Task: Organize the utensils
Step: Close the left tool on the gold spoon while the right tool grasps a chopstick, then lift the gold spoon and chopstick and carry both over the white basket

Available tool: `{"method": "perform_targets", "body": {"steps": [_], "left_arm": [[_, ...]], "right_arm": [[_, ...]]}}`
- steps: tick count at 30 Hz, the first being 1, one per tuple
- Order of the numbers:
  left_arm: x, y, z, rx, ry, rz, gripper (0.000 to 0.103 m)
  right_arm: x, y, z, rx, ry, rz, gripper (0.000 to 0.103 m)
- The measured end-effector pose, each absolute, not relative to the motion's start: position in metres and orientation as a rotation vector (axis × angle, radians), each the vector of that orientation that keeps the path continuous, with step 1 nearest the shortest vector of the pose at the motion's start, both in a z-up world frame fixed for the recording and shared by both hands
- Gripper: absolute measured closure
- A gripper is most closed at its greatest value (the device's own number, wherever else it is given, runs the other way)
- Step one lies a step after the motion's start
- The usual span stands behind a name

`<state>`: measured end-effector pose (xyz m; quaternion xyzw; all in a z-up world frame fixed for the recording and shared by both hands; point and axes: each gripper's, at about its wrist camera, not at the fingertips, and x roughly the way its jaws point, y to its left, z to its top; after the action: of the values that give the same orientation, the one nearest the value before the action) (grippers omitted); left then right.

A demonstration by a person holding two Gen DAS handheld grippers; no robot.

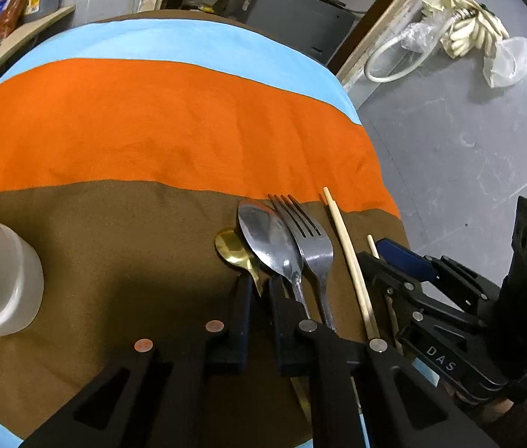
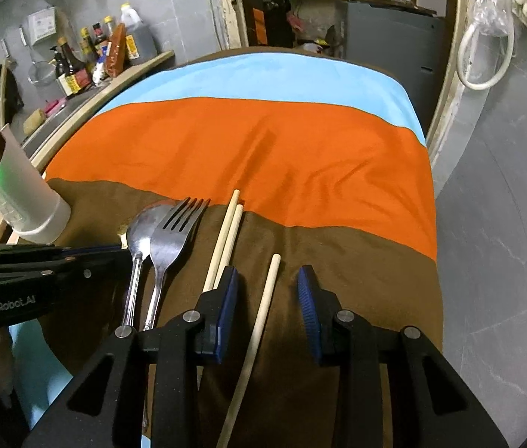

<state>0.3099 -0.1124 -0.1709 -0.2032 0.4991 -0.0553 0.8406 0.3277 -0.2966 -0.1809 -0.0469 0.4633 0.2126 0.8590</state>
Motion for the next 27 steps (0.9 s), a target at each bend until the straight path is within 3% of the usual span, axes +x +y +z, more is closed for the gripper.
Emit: {"method": "perform_targets", "body": {"steps": [6,16,27], "left_arm": [[0.304,-0.111,-0.168,-0.464,1.053,-0.125,0.099],[0.272,-0.103,-0.145,-0.478,0.998,-0.160,0.100],[0.233,-0.077,-0.087,-0.457,0.808,-0.236,0.100]], "right_arm": [[0.334,-0.300,-0.179,-0.027,1.039,0.409,0.097],[0.306,-0.330,-0.164,0.171,0.966,0.410,0.099],[0.261,-0.339,-0.103,0.241,0.763,0.363,0.099]]}}
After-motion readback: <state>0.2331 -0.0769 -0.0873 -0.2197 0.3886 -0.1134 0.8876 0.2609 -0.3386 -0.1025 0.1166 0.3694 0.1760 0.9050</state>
